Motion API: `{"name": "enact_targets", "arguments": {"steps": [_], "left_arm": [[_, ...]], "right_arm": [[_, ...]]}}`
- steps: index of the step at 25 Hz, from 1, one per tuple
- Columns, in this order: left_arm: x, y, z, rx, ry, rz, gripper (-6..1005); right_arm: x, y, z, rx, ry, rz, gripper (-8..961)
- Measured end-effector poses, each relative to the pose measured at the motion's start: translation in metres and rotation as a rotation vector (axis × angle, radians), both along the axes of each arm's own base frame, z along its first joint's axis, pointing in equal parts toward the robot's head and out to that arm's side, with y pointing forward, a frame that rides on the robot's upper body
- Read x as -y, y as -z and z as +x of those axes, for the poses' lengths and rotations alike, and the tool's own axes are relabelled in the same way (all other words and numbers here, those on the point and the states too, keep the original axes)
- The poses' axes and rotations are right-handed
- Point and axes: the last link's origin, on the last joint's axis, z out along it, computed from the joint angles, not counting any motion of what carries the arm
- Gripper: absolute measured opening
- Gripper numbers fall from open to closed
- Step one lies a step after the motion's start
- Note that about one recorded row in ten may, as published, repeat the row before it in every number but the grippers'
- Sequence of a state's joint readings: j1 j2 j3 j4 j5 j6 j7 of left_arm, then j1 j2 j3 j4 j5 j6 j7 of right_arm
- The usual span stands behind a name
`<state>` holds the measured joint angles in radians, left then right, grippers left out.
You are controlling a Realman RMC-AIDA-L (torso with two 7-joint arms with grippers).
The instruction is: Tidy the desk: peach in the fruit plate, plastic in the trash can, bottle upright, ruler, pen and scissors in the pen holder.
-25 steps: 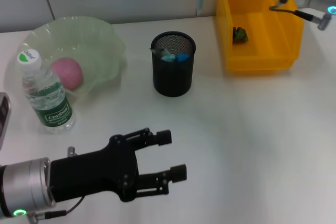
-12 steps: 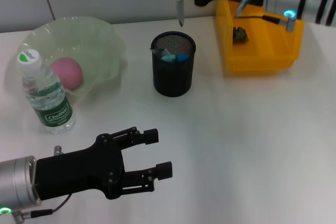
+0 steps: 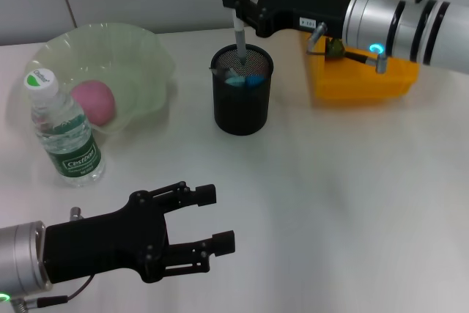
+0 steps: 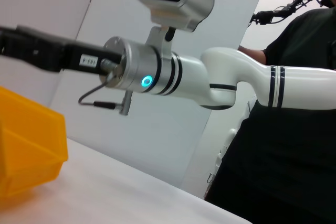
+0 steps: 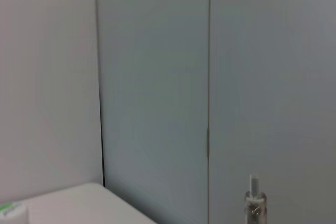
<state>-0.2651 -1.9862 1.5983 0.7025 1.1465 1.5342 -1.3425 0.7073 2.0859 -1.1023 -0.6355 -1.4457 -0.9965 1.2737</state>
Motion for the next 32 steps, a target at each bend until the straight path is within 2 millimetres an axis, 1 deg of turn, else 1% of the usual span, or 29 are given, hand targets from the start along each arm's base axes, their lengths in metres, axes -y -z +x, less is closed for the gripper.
{"name": "enact_targets", "arguments": {"steps": [6, 12, 19, 23, 25, 28, 30, 32], "left_arm": [[0.000, -0.001, 0.000, 0.005, 0.006, 0.000, 829], [0.001, -0.002, 0.000, 0.008, 0.009, -0.005, 829], [0.001, -0.005, 0.000, 0.009, 0.009, -0.006, 829], [0.000, -0.007, -0.001, 0.012, 0.007, 0.000, 829], [0.001, -0.010, -0.004, 0.004, 0.009, 0.004, 829], [-0.001, -0.017, -0.009, -0.004, 0.005, 0.014, 829], [-0.001, -0.023, -0.012, -0.002, -0.005, 0.020, 829], [-0.003, -0.031, -0.016, -0.003, -0.020, 0.026, 829]], "right_arm": [[-0.003, 0.014, 0.009, 0.023, 0.057, -0.013, 160], [0.000, 0.016, 0.015, 0.026, 0.070, -0.017, 193], [0.002, 0.015, 0.019, 0.016, 0.082, -0.016, 348], [0.009, 0.003, 0.020, -0.073, 0.069, -0.004, 448], [0.017, -0.010, 0.024, -0.161, 0.044, 0.023, 517], [0.031, -0.023, 0.032, -0.240, 0.010, 0.040, 620], [0.041, -0.032, 0.041, -0.281, 0.013, 0.002, 628], [0.048, -0.038, 0.048, -0.294, 0.032, -0.075, 636]]}}
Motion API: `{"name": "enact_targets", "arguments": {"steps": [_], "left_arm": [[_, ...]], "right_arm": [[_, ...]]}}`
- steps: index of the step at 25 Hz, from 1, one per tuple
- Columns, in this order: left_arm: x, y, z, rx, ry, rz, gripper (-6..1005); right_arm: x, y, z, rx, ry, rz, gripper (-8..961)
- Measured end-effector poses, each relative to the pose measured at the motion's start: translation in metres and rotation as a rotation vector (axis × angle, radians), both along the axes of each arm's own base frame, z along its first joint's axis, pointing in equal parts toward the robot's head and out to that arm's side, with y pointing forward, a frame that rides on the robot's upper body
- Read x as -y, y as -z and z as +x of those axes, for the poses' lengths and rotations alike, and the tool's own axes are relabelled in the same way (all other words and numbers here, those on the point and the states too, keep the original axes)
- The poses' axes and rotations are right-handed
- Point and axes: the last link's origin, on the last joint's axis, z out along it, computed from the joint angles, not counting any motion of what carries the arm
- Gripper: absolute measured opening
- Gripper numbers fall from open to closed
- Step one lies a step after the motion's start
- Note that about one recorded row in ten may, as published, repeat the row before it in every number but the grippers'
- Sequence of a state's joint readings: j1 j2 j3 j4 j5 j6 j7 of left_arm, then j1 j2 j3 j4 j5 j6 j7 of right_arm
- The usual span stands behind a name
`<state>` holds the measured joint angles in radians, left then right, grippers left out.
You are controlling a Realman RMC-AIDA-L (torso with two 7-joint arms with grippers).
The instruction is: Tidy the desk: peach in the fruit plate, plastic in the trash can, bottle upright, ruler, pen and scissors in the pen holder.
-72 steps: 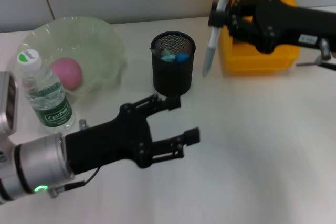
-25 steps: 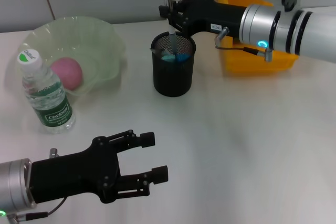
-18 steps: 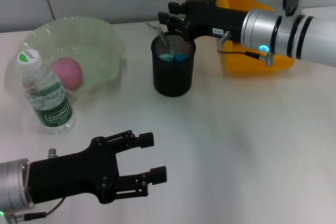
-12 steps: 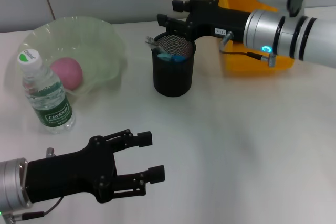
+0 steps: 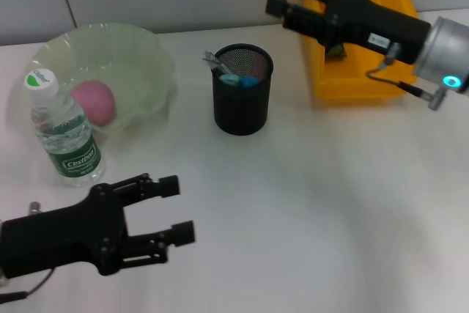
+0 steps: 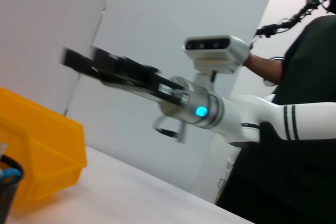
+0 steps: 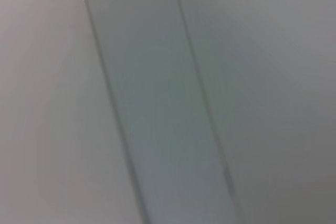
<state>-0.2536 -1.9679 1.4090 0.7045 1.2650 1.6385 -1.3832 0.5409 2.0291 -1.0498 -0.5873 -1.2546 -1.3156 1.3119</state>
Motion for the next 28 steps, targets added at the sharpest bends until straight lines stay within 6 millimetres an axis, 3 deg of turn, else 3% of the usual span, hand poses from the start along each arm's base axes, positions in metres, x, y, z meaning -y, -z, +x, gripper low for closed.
{"name": "enact_targets", "arguments": {"steps": [5, 10, 20, 28], "left_arm": [[-0.004, -0.011, -0.008, -0.026, -0.026, 0.019, 829], [-0.013, -0.018, -0.010, -0.044, -0.030, 0.051, 829], [-0.038, -0.006, 0.012, -0.108, 0.056, 0.008, 829], [-0.048, -0.001, 0.014, -0.145, 0.067, -0.015, 829]], "right_arm": [[0.025, -0.013, 0.015, 0.015, -0.043, -0.134, 761], [0.033, -0.023, 0.033, 0.163, -0.042, -0.277, 827], [0.046, -0.018, 0.048, 0.259, -0.016, -0.437, 823], [0.054, -0.002, 0.047, 0.254, -0.029, -0.466, 823]]}}
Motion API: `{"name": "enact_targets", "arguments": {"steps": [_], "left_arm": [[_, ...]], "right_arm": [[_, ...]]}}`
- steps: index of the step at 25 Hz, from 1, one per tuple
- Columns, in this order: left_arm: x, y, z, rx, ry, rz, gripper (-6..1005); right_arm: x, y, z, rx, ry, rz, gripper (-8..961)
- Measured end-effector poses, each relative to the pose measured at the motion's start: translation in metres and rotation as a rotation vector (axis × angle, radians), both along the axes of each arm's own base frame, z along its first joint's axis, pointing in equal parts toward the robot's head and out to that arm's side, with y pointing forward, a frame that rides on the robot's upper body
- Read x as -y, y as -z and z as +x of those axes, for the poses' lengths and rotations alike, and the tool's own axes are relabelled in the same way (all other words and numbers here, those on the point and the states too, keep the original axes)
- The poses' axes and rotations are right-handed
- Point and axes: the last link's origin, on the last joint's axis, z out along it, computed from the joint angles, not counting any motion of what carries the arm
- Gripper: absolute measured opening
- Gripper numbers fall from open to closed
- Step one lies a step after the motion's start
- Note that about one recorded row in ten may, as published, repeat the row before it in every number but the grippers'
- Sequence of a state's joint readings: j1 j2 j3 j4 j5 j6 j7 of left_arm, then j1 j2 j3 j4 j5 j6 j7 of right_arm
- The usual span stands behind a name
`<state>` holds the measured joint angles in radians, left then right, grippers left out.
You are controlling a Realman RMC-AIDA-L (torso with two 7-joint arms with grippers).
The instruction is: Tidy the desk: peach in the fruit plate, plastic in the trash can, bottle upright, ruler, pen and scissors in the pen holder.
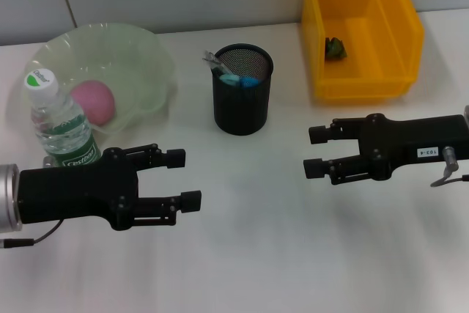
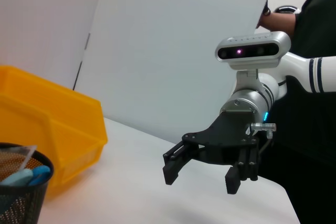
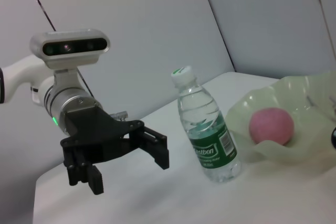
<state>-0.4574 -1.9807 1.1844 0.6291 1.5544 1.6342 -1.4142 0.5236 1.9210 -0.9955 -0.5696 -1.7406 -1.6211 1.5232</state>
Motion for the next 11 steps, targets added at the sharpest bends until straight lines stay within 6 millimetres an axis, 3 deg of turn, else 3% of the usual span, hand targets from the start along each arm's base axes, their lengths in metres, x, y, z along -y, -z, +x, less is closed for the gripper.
{"name": "enact_targets", "arguments": {"steps": [11], "left_arm": [[0.0034, -0.0038, -0.0014, 0.003, 0.008, -0.015, 829]], "right_arm": [[0.0024, 0.0023, 0.0029, 0.020, 0.006, -0.019, 823]]}}
